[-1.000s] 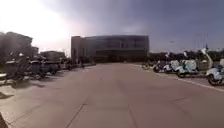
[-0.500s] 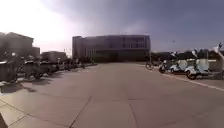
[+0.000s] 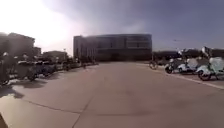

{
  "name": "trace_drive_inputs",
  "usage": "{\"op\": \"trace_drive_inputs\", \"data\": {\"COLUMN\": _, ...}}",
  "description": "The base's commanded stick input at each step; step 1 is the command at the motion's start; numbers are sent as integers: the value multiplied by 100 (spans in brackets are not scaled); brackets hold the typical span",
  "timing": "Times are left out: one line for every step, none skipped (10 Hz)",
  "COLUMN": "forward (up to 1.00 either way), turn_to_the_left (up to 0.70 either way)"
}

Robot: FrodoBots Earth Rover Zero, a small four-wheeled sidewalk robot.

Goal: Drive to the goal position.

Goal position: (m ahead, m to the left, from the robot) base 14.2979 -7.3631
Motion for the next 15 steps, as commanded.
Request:
{"op": "trace_drive_inputs", "data": {"forward": 100, "turn_to_the_left": -20}}
{"op": "trace_drive_inputs", "data": {"forward": 100, "turn_to_the_left": -3}}
{"op": "trace_drive_inputs", "data": {"forward": 100, "turn_to_the_left": 1}}
{"op": "trace_drive_inputs", "data": {"forward": 100, "turn_to_the_left": 1}}
{"op": "trace_drive_inputs", "data": {"forward": 100, "turn_to_the_left": 1}}
{"op": "trace_drive_inputs", "data": {"forward": 100, "turn_to_the_left": 1}}
{"op": "trace_drive_inputs", "data": {"forward": 100, "turn_to_the_left": 1}}
{"op": "trace_drive_inputs", "data": {"forward": 100, "turn_to_the_left": 1}}
{"op": "trace_drive_inputs", "data": {"forward": 100, "turn_to_the_left": 1}}
{"op": "trace_drive_inputs", "data": {"forward": 100, "turn_to_the_left": 1}}
{"op": "trace_drive_inputs", "data": {"forward": 100, "turn_to_the_left": 1}}
{"op": "trace_drive_inputs", "data": {"forward": 100, "turn_to_the_left": 1}}
{"op": "trace_drive_inputs", "data": {"forward": 100, "turn_to_the_left": 1}}
{"op": "trace_drive_inputs", "data": {"forward": 100, "turn_to_the_left": 1}}
{"op": "trace_drive_inputs", "data": {"forward": 100, "turn_to_the_left": 1}}
